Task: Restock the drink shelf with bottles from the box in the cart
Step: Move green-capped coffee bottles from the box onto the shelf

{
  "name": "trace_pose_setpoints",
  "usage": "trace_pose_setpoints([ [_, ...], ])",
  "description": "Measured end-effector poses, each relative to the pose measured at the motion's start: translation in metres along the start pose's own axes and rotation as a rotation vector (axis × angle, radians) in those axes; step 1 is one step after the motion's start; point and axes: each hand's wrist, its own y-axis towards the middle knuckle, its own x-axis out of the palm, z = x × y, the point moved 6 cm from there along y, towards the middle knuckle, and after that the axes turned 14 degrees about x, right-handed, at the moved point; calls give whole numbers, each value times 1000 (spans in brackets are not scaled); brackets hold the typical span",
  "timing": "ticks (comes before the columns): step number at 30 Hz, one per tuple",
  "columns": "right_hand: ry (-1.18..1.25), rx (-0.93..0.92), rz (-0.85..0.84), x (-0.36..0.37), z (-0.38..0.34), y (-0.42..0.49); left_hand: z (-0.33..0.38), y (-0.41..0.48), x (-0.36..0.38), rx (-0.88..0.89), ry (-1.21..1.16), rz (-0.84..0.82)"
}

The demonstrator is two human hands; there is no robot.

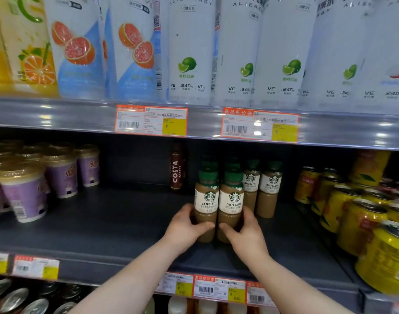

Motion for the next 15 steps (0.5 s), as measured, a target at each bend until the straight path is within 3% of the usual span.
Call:
trace_pose_setpoints([
  [15,-70,46,-7,-1,-6,-3,5,-1,4,-36,84,-1],
])
